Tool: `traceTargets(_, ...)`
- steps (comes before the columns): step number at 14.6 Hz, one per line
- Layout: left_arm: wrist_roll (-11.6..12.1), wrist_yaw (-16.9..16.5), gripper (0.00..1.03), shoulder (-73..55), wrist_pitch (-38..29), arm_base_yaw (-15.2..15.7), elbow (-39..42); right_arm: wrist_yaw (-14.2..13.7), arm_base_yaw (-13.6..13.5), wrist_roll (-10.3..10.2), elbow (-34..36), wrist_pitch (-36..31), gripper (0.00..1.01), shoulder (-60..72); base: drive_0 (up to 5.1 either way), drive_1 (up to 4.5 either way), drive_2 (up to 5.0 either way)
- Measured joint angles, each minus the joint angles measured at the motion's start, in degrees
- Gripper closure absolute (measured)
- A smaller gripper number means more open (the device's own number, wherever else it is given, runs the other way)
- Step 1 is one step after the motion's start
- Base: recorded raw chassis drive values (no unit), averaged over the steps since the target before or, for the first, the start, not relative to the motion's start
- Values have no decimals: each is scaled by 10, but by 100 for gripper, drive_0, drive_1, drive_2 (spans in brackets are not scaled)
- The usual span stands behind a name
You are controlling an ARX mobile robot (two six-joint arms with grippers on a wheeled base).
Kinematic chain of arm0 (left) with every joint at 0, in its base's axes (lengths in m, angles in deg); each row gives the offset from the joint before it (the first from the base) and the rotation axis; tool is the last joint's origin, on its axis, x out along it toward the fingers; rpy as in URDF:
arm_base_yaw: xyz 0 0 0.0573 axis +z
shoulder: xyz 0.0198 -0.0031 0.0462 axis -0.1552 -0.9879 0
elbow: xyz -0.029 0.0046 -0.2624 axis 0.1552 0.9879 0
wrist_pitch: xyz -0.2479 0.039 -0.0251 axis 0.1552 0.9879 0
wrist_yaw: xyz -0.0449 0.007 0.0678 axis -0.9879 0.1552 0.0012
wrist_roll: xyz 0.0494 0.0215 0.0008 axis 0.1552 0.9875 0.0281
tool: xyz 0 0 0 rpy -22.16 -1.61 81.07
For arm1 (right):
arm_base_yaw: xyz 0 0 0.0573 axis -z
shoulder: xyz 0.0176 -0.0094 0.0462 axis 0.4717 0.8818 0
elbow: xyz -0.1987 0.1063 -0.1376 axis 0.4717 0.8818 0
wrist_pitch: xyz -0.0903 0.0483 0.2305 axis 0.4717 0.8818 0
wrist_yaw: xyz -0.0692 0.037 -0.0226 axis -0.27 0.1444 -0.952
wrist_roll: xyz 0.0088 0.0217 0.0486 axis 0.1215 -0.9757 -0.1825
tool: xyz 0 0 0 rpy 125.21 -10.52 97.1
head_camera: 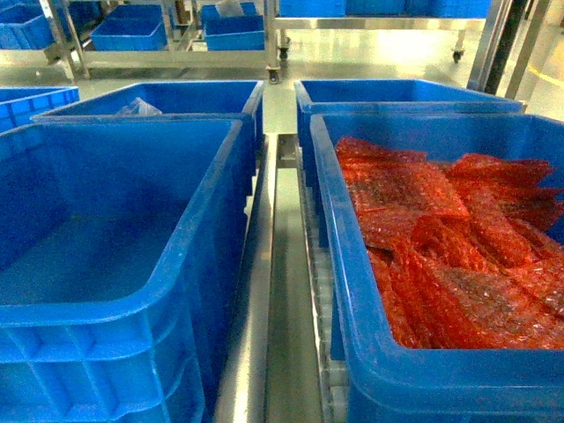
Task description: Pick blue part to blue bin on bottom shelf
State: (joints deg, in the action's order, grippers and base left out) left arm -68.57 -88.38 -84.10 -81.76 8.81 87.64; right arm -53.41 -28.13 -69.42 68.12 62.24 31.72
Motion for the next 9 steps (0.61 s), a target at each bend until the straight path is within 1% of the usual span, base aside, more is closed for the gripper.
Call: traceTargets(9, 0, 0, 5, 0, 0, 0, 0, 0, 0, 0, 0, 0, 3, 0, 0, 0, 0)
